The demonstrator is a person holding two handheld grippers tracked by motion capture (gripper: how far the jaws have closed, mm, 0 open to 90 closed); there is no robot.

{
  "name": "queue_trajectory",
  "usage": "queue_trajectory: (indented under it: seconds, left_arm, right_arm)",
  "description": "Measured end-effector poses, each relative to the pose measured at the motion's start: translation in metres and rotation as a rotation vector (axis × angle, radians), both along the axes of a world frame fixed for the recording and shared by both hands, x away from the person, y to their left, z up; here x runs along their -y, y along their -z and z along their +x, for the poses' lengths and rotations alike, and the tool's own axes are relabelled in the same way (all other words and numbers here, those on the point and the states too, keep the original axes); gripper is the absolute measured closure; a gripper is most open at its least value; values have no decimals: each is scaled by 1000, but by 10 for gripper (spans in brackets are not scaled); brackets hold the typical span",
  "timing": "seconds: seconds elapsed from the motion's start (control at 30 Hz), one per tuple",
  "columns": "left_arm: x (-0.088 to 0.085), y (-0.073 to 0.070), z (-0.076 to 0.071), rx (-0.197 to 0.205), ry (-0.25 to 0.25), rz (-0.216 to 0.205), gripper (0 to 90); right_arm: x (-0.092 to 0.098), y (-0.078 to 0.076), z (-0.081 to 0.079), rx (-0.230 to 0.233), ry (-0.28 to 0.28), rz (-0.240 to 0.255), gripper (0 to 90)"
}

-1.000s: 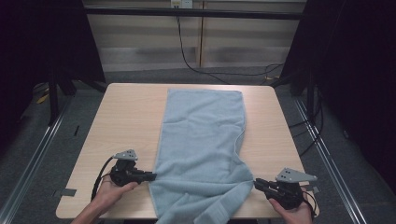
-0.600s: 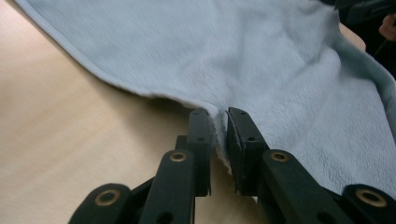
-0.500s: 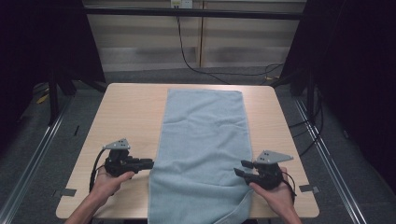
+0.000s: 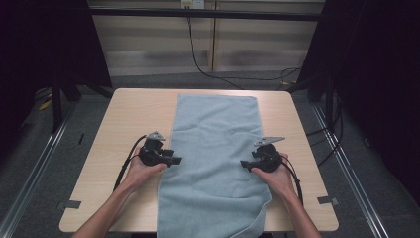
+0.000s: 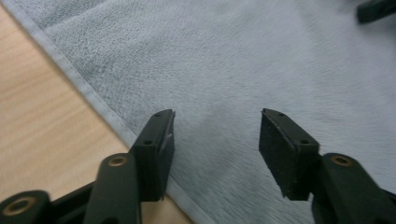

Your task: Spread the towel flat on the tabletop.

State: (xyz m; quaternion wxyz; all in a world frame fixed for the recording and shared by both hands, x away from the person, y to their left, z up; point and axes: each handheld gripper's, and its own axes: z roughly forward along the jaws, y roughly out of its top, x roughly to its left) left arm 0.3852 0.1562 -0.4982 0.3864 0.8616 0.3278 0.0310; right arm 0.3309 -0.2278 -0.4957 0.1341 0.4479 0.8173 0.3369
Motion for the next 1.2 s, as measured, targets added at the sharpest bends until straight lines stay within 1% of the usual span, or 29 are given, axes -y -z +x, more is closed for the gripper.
queue_trajectory:
  seconds: [0.03,0.07,0.1,0.13,0.17,0.2,0.23,0.27,0.3,0.37,0.47,0.53,0.57,0.63,0.67,0.73,0.77,0.8,0.83,0.9,0.93,0.97,1.0,1.03,1.07,1.1,1.13,1.2]
  left_arm:
    - [1,2,0,24,-8,7,463]
    - [2,3,0,31,-14,-1,468]
    - [3,2,-3,74,-8,42,484]
    - [4,2,-5,110,-2,74,564]
    - [4,2,-7,131,4,94,607]
    - [3,2,-8,129,0,94,647]
    - [1,2,-9,129,4,90,719]
    - [-1,2,-10,132,5,85,766]
    - [-3,3,-12,125,5,75,791]
    - [-7,4,-14,113,12,58,836]
    - [-15,4,-23,103,30,46,844]
    - [-21,5,-31,80,38,12,844]
    - [-24,5,-35,69,45,-2,844]
    - [-29,5,-44,61,59,-10,844]
    - [-31,5,-51,58,70,-8,844]
    - [-34,4,-60,32,81,-22,844]
    - [-35,4,-67,28,91,-30,843]
    - [-36,4,-73,32,107,-26,843]
    - [-37,3,-80,19,118,-27,843]
    - [-40,3,-95,19,134,-29,843]
    - [-41,4,-101,2,147,-46,843]
    - [-43,3,-106,-18,159,-53,843]
    - [-44,3,-112,-26,172,-56,843]
    - [-46,3,-118,-40,181,-63,843]
    - [-48,3,-123,-66,195,-74,843]
    - [-49,3,-129,-79,207,-71,843]
    - [-51,1,-137,-73,215,-61,843]
    - [-54,0,-145,-88,227,-62,841]
  right_arm:
    - [-1,2,1,1,-7,-8,367]
    - [-4,4,0,9,-10,-30,365]
    - [-6,5,0,21,-14,-55,369]
    - [-7,4,-1,17,-19,-49,408]
    - [-7,4,-1,20,-27,-53,469]
    - [-8,3,-2,20,-35,-53,527]
    - [-9,3,-4,22,-52,-44,651]
    - [-11,2,-6,16,-78,-41,751]
    - [-13,1,-7,4,-86,-34,804]
    - [-15,1,-10,0,-97,-27,836]
    - [-17,0,-17,-15,-122,-21,852]
    - [-19,0,-28,-19,-142,-1,853]
    - [-19,0,-31,-20,-152,1,853]
    - [-20,1,-41,-15,-163,4,853]
    - [-20,1,-46,-16,-170,16,853]
    - [-20,1,-57,-20,-175,31,853]
    - [-21,1,-62,-18,-185,25,853]
    - [-21,1,-69,-18,-191,31,853]
    - [-21,1,-76,-22,-194,36,852]
    - [-21,2,-89,-36,-209,66,853]
    - [-20,2,-97,-36,-217,70,853]
    - [-20,1,-103,-41,-227,73,853]
    - [-20,1,-110,-48,-231,79,853]
    - [-21,1,-117,-51,-242,78,853]
    - [-22,0,-124,-55,-250,75,853]
    - [-23,-2,-130,-55,-263,54,853]
    - [-25,-3,-136,-58,-274,44,852]
    - [-28,-3,-150,-71,-304,56,848]
